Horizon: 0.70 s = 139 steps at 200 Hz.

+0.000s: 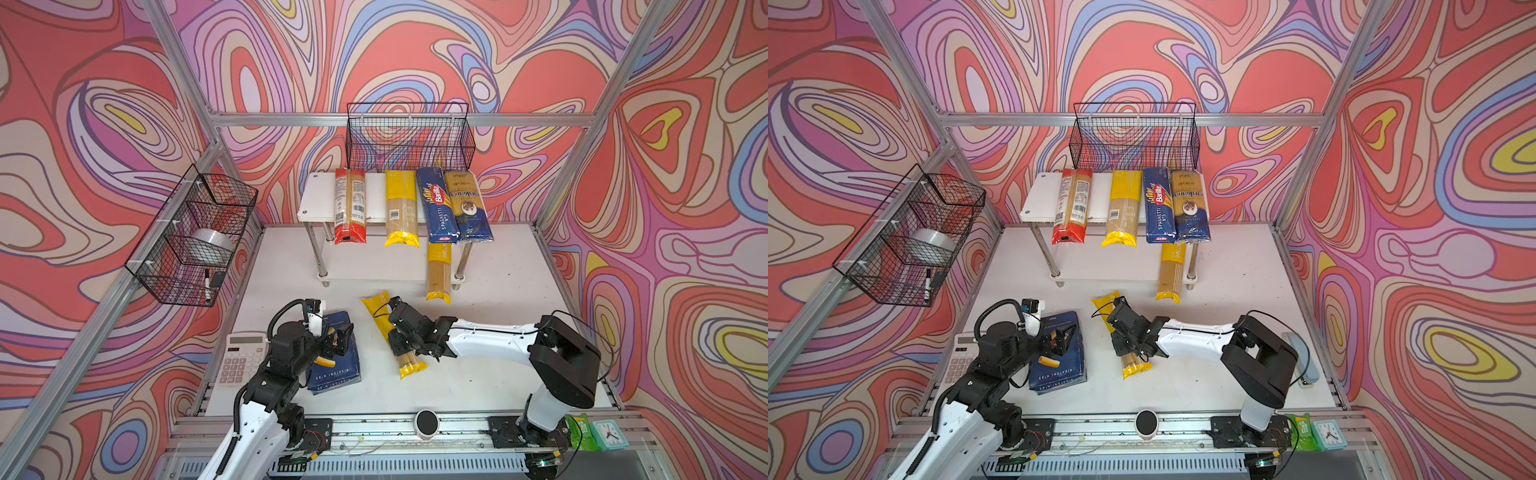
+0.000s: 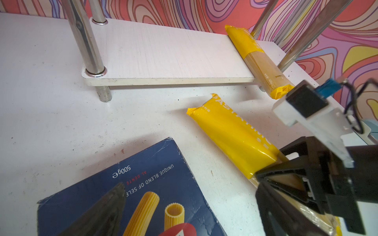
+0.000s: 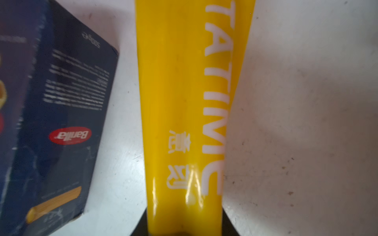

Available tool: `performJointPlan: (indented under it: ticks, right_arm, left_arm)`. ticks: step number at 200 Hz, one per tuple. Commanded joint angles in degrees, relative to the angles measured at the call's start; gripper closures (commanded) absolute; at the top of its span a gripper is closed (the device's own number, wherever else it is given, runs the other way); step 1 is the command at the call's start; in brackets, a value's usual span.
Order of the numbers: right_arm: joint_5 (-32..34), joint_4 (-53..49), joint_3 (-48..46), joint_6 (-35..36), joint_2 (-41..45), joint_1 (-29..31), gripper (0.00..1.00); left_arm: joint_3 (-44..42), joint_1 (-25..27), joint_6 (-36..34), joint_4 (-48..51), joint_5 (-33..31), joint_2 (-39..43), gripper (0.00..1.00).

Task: Place and organize the pasta boxes and bags onto the shelf
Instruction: 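Lift the yellow PASTATIME bag and carry it toward the shelf with the right gripper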

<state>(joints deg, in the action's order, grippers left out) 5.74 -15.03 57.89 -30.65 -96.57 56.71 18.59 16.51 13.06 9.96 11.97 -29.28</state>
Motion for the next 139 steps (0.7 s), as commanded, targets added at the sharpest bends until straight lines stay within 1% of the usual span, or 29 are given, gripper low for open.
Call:
performJointPlan:
  ticks: [1,29,36,99,139]
  right_arm:
    - [4.2,2.8,1.8,-1.0,5.3,0.1,1.0]
    - [10.3,-2.7,5.2,-2.1,5.9,-0.1,1.0]
    - [11.0,-3.1,5.7,-2.1,5.9,-0.3,1.0]
    - [13.5,-1.5,9.8,-2.5,4.9,-2.3,1.0]
    - [11.4,1.7,11.1,-2.2,3.3,-5.4,1.0]
  left_arm:
    - [-0.6,0.1,-1.0,-1.4,-0.3,0.4,0.0]
    - [-0.5,0.1,-1.0,-1.5,-0.2,0.0,0.0]
    - [-0.4,0.1,-1.1,-1.5,-0.2,-0.2,0.0]
    - [-0.5,0.2,-1.1,-1.4,-0.2,0.2,0.0]
    - [-0.6,0.1,-1.0,-1.3,-0.2,0.5,0.0]
